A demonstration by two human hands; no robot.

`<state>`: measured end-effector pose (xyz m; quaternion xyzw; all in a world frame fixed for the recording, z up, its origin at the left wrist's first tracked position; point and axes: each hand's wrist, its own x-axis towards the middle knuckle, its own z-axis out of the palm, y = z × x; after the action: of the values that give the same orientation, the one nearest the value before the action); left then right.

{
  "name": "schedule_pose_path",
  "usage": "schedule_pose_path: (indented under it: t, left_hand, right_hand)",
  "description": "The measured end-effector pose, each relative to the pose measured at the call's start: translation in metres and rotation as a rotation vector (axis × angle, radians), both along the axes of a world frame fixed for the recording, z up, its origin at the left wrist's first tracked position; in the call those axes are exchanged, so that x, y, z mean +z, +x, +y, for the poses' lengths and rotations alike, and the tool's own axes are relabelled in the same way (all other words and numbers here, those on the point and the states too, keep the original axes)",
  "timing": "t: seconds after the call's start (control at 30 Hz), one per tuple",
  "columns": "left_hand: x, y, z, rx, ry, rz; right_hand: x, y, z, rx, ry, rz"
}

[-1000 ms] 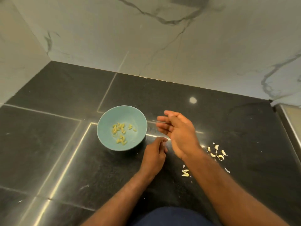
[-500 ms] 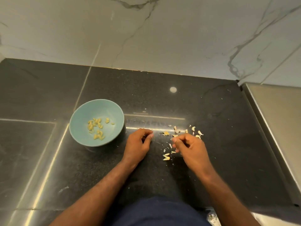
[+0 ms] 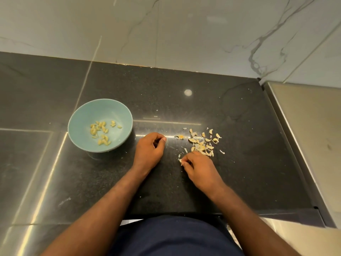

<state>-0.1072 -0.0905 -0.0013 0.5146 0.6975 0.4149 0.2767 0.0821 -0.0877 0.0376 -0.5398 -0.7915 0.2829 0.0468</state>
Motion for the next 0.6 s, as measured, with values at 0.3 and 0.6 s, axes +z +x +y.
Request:
schedule_pose_path:
  t: [0.3, 0.6]
  left_hand:
    - [0.03, 0.048, -0.014, -0.18, -0.054, -0.31]
    - [0.051, 0.063, -0.007, -0.127, -0.098, -0.538]
  right_hand:
    - [0.004, 0.009, 0.012, -0.318, -0.348, 0.56]
    - [0.013, 0.024, 0.018, -0.387, -0.609, 0.842]
